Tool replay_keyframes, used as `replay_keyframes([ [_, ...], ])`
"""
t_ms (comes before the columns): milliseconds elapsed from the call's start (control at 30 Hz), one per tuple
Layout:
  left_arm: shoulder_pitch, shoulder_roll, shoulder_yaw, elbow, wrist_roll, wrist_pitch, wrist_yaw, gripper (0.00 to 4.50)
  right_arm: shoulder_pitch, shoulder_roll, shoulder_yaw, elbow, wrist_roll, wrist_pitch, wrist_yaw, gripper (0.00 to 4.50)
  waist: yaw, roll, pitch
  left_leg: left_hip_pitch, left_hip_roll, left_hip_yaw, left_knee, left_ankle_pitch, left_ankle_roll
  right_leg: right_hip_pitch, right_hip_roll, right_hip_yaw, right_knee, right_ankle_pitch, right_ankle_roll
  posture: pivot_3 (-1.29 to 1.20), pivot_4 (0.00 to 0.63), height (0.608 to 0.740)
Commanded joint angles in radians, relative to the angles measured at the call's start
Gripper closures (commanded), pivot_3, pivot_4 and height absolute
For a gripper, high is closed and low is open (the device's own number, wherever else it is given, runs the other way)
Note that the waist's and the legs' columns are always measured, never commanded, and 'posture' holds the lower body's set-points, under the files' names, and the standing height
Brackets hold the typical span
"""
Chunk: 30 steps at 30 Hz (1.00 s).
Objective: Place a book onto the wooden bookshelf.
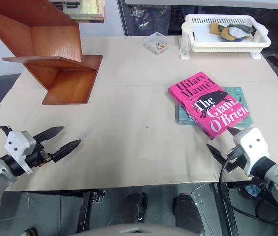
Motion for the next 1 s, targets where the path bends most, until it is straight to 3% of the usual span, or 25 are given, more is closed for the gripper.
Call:
replay_keyframes([
  [33, -0.014, 0.017, 0.014, -0.031, -0.018, -0.003, -0.011, 0.02, -0.001, -0.011, -0.018, -0.023, 0.005, -0.005, 0.004, 0.0, 0.0, 0.0, 0.0, 0.0, 0.0, 0.0, 0.0, 0.0, 0.0, 0.0, 0.0, 0.0, 0.0, 0.0, 0.0, 0.0, 0.15, 0.74],
  [700, -0.111, 0.024, -0.13, -0.065, -0.014, 0.005, -0.109, 0.02, -0.037, 0.034, 0.043, -0.033, -0.013, -0.041, -0.037, 0.0, -0.001, 0.0, 0.0, 0.0, 0.0, 0.001, 0.0, 0.0, 0.0, 0.0, 0.0, 0.0, 0.0, 0.0, 0.0, 0.0, 0.15, 0.74],
  [1000, -0.206, -0.03, -0.251, -0.221, -0.151, 0.156, -0.044, 0.02, -0.108, 0.045, 0.077, -0.007, -0.016, -0.046, -0.048, 0.0, -0.003, 0.0, 0.0, 0.0, 0.0, 0.001, 0.0, 0.0, 0.0, 0.0, 0.001, 0.0, 0.0, 0.0, 0.0, 0.0, 0.15, 0.74],
])
